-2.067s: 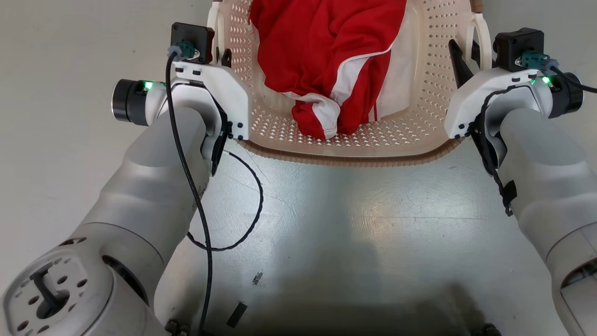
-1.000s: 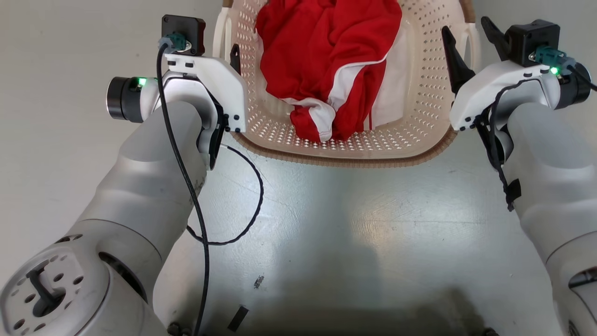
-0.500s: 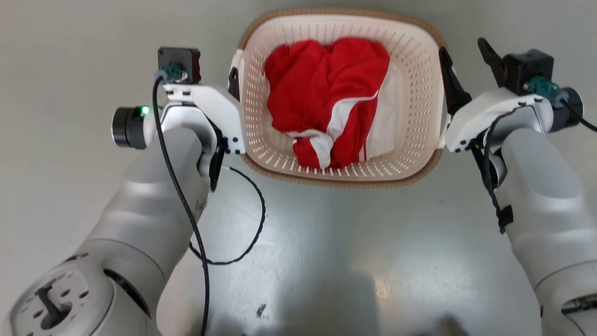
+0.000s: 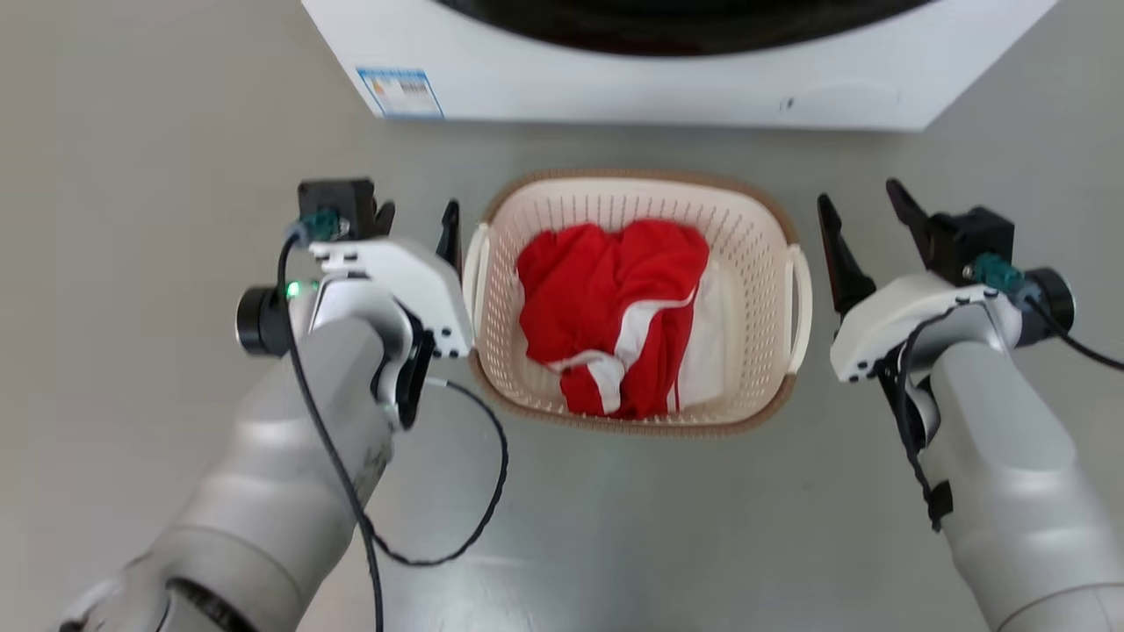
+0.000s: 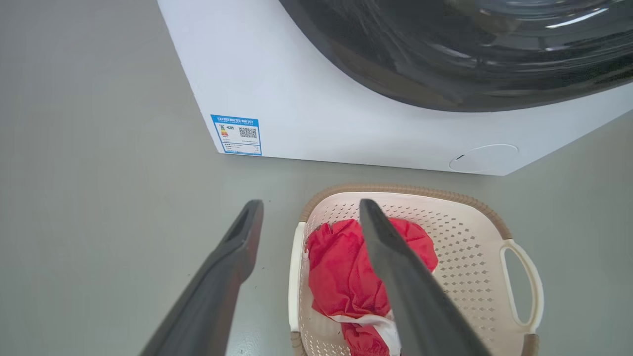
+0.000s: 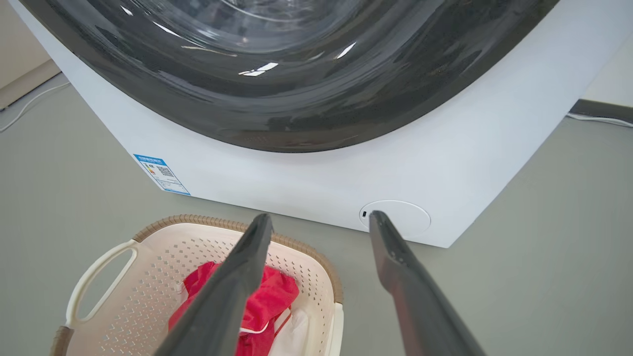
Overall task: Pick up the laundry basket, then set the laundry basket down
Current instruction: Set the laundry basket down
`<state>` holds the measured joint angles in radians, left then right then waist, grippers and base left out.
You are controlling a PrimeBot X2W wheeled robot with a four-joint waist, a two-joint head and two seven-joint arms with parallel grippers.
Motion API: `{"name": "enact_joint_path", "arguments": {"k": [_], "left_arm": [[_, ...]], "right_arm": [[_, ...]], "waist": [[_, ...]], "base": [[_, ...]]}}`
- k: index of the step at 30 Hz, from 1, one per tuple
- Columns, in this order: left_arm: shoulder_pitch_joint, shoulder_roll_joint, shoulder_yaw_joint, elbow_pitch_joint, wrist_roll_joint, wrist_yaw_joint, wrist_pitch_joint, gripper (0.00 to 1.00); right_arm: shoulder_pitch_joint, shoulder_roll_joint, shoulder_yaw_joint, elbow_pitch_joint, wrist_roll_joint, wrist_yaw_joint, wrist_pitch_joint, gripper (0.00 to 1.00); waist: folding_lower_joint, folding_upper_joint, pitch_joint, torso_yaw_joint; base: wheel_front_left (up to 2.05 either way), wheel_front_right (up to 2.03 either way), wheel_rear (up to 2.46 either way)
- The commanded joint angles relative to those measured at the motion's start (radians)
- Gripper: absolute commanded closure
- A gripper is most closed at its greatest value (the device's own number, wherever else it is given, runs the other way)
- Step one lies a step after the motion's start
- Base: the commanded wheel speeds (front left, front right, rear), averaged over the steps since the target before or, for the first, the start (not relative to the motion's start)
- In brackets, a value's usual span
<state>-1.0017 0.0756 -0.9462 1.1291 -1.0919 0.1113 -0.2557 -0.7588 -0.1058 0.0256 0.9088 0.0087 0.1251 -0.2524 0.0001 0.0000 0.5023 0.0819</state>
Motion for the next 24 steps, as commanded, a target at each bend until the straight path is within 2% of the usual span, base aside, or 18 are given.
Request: {"name": "enact_joint_path", "arguments": {"k": [1,7,24], "left_arm": [[0.036,0.039,0.053,-0.036,0.035,0.008,-0.006,0.0],[0.129,0.072,0.142,-0.086,0.113,0.008,-0.006,0.0],[0.317,0.097,0.344,-0.231,0.279,-0.002,-0.006,0.0]], "right_arm": [[0.044,0.018,0.015,-0.03,-0.007,0.006,-0.009,0.0],[0.091,0.017,0.023,-0.057,0.001,0.006,-0.009,0.0],[0.226,-0.008,0.004,-0.168,0.037,0.006,-0.009,0.0]], "waist": [[-0.0001,0.0,-0.083,0.005],[-0.0001,0.0,-0.167,0.0],[-0.0001,0.0,-0.313,-0.001]], "base": [[0.0,0.0,0.0],[0.0,0.0,0.0],[0.0,0.0,0.0]]}}
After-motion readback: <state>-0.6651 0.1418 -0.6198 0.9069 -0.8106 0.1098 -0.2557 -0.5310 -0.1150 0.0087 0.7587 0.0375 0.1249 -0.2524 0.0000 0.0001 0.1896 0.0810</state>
